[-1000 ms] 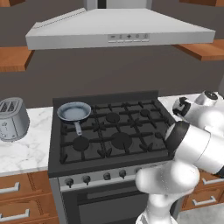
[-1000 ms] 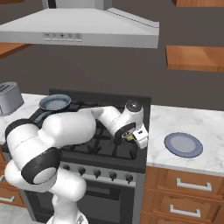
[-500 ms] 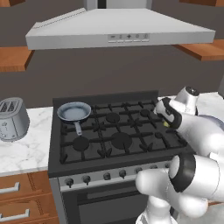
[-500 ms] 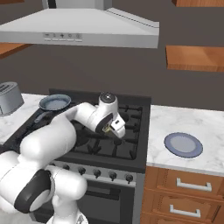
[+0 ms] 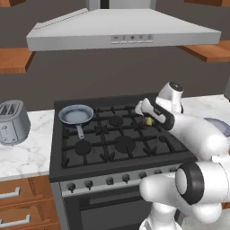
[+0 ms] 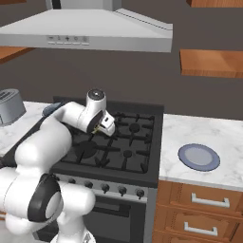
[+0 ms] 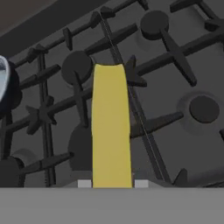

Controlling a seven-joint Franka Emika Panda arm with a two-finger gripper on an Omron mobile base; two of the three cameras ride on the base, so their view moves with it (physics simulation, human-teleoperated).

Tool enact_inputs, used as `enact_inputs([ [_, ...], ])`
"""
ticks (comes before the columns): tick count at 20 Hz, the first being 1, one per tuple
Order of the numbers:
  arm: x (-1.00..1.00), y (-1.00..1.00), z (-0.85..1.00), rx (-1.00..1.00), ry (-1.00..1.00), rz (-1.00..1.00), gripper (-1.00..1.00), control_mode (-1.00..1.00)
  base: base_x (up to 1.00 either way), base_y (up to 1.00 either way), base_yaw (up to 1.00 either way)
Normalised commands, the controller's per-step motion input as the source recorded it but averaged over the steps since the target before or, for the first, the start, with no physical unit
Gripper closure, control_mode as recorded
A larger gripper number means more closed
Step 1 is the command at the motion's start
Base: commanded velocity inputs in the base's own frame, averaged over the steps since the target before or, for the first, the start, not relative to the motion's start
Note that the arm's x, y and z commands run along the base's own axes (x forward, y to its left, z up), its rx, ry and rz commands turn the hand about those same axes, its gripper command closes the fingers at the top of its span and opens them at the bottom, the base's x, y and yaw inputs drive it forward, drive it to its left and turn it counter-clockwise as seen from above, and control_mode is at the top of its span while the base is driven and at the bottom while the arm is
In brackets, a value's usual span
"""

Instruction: Pick up the butter stick and place it in the pan. Then turn on the burner for the pan.

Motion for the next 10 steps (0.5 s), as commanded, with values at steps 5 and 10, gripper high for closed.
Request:
enact_inputs([
  [5, 0.37, 0.89, 0.23, 0.0, 0.0, 0.2, 1.0, -1.0, 0.0, 0.0, 0.0],
  [10, 0.31, 0.7, 0.07, 0.0, 0.02, 0.13, 1.0, -1.0, 0.0, 0.0, 0.0],
])
